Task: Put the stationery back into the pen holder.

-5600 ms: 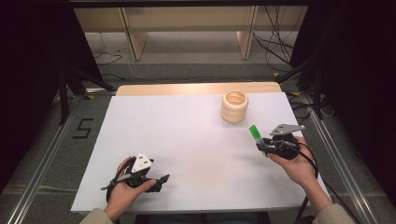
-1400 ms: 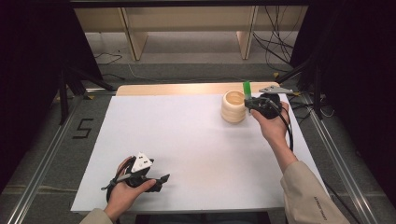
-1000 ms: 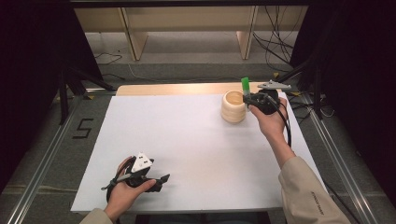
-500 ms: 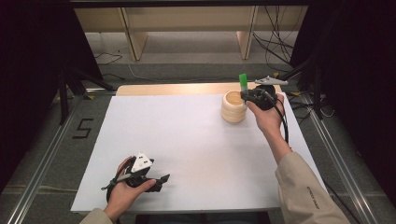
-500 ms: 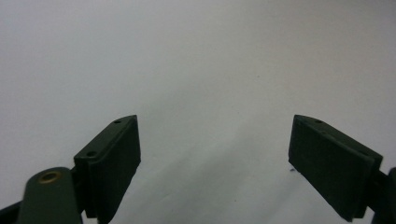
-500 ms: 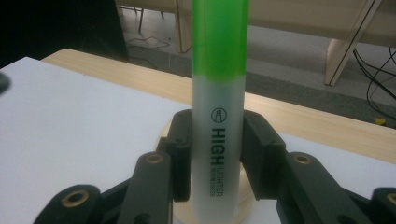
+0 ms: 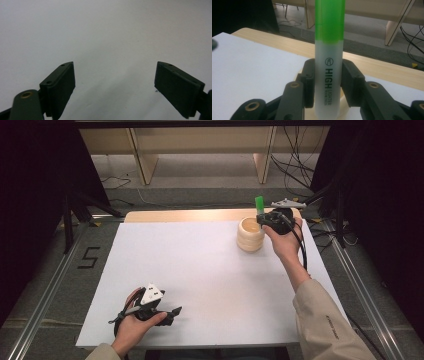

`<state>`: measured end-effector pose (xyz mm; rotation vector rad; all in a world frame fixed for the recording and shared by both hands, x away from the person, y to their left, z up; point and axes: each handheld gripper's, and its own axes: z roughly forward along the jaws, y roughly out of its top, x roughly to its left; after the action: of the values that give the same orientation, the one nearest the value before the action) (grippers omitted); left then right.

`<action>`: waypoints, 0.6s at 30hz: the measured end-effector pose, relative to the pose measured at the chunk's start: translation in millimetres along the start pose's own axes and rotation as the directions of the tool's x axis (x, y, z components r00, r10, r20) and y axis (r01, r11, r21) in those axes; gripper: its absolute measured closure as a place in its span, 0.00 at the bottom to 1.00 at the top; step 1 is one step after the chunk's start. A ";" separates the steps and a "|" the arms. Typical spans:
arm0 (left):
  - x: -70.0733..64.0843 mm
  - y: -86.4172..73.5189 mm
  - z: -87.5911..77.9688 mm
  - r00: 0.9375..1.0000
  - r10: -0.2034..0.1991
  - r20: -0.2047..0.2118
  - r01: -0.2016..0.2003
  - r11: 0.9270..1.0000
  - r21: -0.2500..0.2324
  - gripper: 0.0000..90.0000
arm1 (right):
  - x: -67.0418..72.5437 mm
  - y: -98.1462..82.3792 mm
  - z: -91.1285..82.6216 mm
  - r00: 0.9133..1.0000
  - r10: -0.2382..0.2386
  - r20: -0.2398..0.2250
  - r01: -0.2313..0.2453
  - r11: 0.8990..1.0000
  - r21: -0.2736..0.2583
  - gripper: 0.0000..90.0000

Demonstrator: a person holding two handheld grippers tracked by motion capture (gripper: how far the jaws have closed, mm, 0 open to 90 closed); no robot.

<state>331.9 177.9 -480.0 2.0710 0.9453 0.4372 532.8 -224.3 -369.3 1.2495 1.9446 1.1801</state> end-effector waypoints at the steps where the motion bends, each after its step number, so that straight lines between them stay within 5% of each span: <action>1: 0.0 0.0 0.0 1.000 0.000 0.000 0.000 1.000 0.000 0.18 | 0.2 0.6 0.7 1.000 0.001 0.003 -0.001 1.000 -0.003 0.74; 18: 0.2 -0.1 0.1 1.000 -0.002 0.001 0.002 1.000 -0.001 0.18 | -1.5 0.7 14.4 1.000 0.012 0.008 -0.012 1.000 0.000 0.74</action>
<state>332.1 178.1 -480.2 2.0694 0.9463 0.4360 545.2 -220.0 -375.4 1.2658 1.9337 1.1798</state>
